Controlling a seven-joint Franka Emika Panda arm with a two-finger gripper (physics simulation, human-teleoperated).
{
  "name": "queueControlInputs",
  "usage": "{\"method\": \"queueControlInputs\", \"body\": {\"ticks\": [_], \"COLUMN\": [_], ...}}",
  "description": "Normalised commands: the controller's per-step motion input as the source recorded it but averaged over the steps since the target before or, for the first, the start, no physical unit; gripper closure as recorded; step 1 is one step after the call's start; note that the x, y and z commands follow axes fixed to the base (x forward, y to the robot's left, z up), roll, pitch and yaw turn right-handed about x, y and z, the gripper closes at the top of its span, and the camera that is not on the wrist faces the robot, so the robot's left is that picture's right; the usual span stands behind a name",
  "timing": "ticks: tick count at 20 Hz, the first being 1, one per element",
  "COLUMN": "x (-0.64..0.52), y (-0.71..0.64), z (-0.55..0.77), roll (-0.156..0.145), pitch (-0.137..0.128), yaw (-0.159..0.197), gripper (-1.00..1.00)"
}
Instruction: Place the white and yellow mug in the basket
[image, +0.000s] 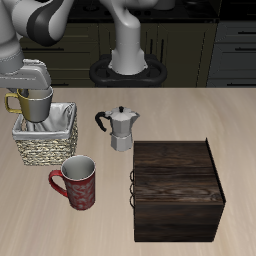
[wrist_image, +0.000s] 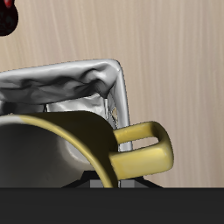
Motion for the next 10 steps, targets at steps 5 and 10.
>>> {"method": "queueControlInputs", "body": {"ticks": [5,10], "x": [0.03,-0.03], "y": [0.16,0.11], "z": [-0.42,-0.3], "roll": [0.032,0.017], "pitch": [0.077,0.061], "yaw": [-0.032,0.0], "gripper": [-1.0,-1.0]}}
